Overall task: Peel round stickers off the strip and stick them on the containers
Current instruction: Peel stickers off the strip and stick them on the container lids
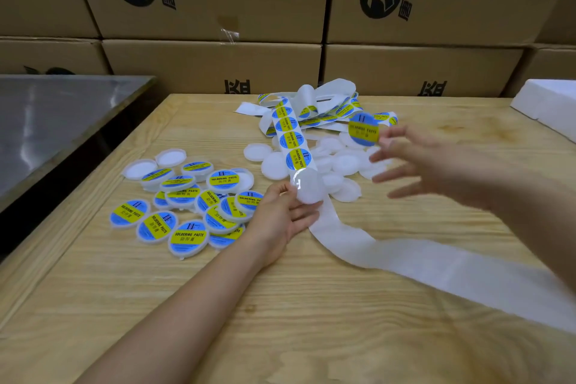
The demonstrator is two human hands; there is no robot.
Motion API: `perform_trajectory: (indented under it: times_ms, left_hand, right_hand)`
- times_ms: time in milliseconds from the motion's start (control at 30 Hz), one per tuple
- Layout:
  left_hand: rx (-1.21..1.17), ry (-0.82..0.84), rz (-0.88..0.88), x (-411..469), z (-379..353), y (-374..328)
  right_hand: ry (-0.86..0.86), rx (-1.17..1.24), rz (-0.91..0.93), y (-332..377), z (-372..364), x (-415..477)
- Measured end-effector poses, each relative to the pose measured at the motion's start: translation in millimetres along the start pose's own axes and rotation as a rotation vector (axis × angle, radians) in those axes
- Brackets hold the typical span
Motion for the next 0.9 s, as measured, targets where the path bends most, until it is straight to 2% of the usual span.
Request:
perform_trajectory:
  times_ms: [133,267,400,533,733,900]
  left_hand:
    - [0.019,0.032,-0.003,0,-1,1]
    - [0.007,0.052,-0.01,2,1,0]
    - [-0.026,0.055,-0.029,4,4,0]
    - [0.009,0.105,-0.041,3,5,-1]
    - [-0.008,0.168,-0.047,2,7,-1]
    - [0.01,0.186,-0.028,1,5,-2]
  right_hand:
    - [-0.131,0.229,0.047,40,22,9]
    - [-0.204,0.346,0.162,61,18,17]
    - [-0.185,0.346,0.139,22,-33,37]
    - [-0.283,0.222,0.134,-33,-72,49]
    - [-0.357,0.188,0.267,-67,-75,46]
    - [-0.395,0.286,0.299,-78,-65,48]
Point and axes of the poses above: each hand's wrist, its own x-axis towards the middle knuckle, its own z-axis out of the back of the hand, y = z × x, the point moved 4 cm from there along x, towards the middle knuckle, and after that the axes turned 13 degrees about y, right-handed, at the moved point
